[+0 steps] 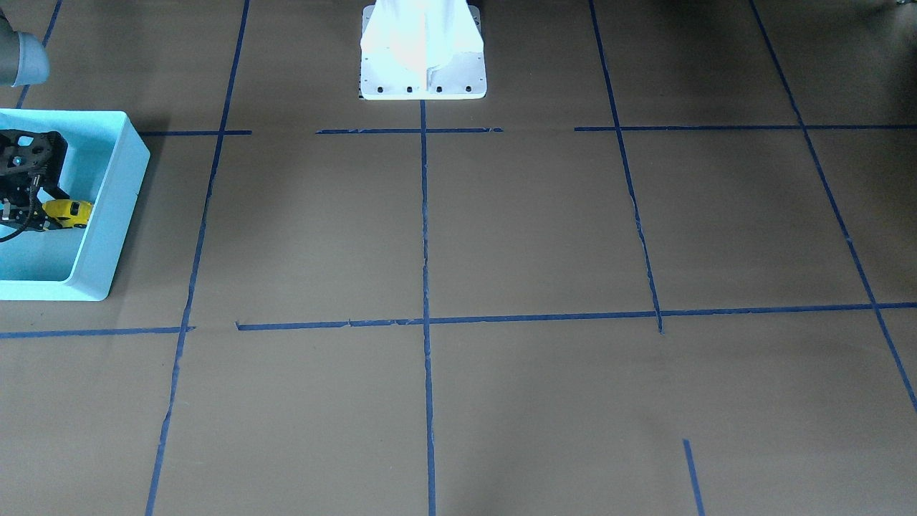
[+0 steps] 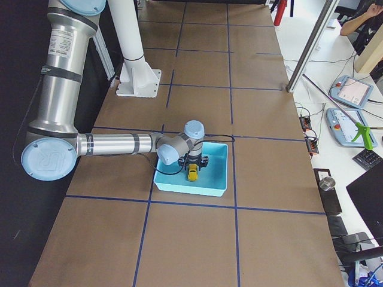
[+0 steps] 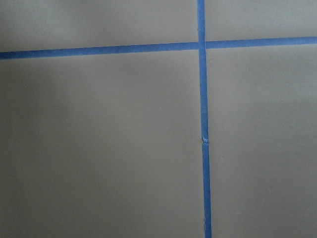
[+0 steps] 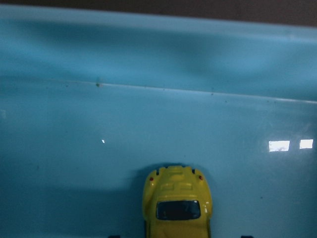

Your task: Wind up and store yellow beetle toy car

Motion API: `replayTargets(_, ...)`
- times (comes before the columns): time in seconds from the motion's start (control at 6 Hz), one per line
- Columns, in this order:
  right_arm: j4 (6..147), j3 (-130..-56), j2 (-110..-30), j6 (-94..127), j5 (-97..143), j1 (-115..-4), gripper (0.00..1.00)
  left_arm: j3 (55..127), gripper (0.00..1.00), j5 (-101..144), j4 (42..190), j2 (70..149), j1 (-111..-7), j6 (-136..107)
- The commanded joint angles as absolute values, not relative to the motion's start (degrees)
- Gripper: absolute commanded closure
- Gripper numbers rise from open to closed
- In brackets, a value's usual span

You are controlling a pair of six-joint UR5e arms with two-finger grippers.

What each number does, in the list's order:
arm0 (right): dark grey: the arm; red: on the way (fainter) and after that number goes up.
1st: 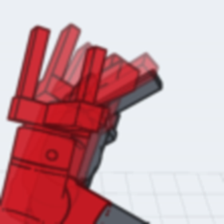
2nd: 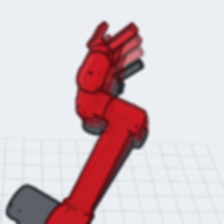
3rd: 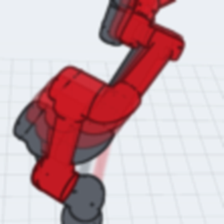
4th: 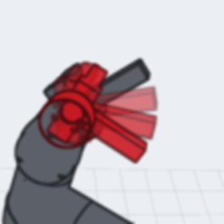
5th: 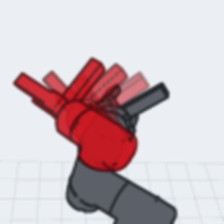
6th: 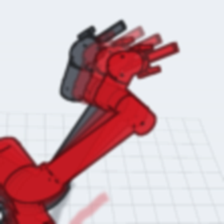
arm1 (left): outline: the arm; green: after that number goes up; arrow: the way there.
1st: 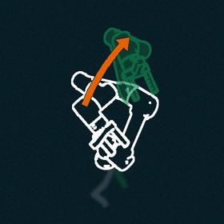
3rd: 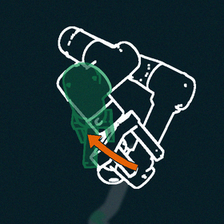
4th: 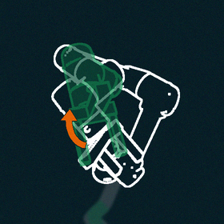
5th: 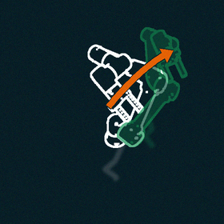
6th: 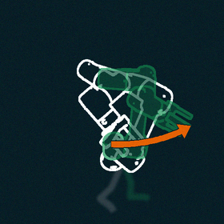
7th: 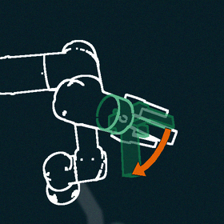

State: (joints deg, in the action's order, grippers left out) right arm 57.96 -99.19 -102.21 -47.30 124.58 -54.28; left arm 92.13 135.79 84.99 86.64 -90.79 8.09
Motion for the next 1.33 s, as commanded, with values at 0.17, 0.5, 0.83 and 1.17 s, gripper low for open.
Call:
replayTargets(0.17, 72.32, -111.04, -102.66, -47.02, 129.61, -60.78, 0.0, 92.2, 0.0, 135.88, 84.99, 86.66, -90.79, 8.09)
replayTargets(0.5, 89.33, -116.71, -101.0, -46.85, 130.6, -69.04, 0.0, 92.11, 0.0, 135.88, 84.99, 86.66, -90.79, 8.09)
replayTargets(0.83, 101.29, -115.06, -99.41, -34.2, 133.32, -82.99, 0.0, 92.11, 0.0, 135.97, 84.99, 86.66, -90.79, 8.0)
replayTargets(1.17, 107.46, -112.7, -100.28, -17.03, 133.77, -93.29, 0.0, 92.2, 0.0, 136.32, 84.99, 86.66, -90.79, 7.65)
